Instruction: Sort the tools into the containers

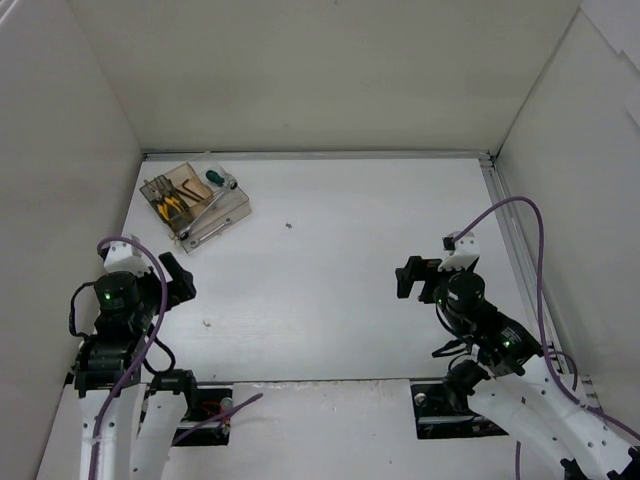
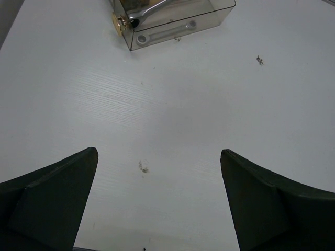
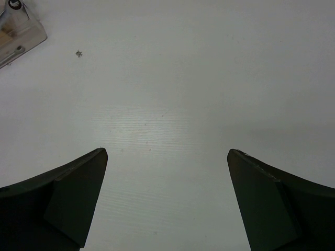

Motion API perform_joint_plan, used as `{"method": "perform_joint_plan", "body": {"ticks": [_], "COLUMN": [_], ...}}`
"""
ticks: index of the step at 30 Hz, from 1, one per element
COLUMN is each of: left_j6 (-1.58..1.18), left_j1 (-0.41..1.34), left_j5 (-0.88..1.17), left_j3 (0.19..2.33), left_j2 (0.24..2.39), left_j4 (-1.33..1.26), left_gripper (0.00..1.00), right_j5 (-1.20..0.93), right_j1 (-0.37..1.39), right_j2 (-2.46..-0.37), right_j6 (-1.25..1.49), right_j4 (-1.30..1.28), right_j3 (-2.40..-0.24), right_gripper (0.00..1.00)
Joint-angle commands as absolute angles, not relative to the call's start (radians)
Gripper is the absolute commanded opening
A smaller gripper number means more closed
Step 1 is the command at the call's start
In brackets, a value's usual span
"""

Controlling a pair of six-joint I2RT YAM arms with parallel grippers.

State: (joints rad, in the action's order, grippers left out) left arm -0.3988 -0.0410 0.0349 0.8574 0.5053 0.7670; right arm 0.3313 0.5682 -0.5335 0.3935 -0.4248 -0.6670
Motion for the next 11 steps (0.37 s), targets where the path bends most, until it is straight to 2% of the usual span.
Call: {"method": "perform_joint_plan", "body": {"ticks": [1, 11], "left_j6": [-0.420, -0.428], "left_j1": [-0.038, -0.038], "left_j5": [0.012, 0.005], "left_j3": [0.865, 0.868], "left_j2": [0.532, 0.545], "left_j4": [0.724, 0.735], "left_gripper": [1.00, 1.00], "right_j5": [0.391, 0.391], "right_j1": [0.568, 0.563], "right_j2": [-0.538, -0.543], "right_j6": [0.408, 0.405], "right_j4": [-0.384, -0.385], "right_j3": [-0.670, -0.680], "right_gripper": [0.98, 0.98]}}
